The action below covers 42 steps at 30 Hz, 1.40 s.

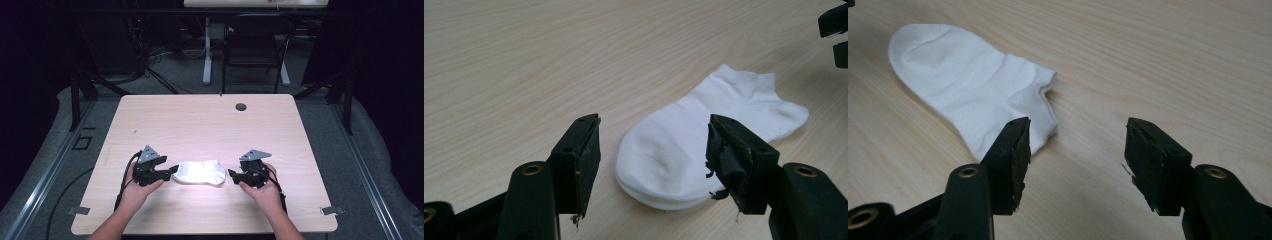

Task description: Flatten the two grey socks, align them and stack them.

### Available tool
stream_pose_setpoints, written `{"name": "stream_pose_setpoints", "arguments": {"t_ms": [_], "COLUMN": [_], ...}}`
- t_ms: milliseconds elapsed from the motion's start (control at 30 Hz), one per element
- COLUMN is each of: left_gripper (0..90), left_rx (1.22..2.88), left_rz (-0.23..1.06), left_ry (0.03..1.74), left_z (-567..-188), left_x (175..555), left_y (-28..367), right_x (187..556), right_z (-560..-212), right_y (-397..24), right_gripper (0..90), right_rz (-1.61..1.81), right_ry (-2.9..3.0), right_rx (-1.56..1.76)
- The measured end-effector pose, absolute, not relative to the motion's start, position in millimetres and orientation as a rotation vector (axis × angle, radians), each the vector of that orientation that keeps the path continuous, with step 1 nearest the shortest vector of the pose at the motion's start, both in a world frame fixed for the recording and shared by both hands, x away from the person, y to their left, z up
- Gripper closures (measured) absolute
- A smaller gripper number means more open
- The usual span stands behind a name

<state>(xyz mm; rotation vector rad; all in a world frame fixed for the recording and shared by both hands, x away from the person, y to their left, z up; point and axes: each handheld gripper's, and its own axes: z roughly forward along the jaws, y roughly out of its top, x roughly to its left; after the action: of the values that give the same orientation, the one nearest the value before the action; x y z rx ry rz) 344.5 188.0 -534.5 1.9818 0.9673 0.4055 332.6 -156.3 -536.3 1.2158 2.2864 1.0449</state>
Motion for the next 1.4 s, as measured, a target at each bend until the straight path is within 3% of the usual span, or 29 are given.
{"name": "stream_pose_setpoints", "arguments": {"t_ms": [800, 1400], "left_gripper": [37.8, 37.8], "left_rx": [1.980, 2.042], "left_rz": [0.414, 0.391], "left_ry": [1.055, 1.037], "left_z": [-549, -567], "left_x": [324, 330], "left_y": [229, 220], "right_x": [303, 300], "right_z": [-543, -567], "right_y": [-152, -135], "right_gripper": [38.2, 41.6], "right_rz": [1.065, 0.966], "right_ry": [2.330, 2.459], "right_rx": [1.114, 1.001]}}
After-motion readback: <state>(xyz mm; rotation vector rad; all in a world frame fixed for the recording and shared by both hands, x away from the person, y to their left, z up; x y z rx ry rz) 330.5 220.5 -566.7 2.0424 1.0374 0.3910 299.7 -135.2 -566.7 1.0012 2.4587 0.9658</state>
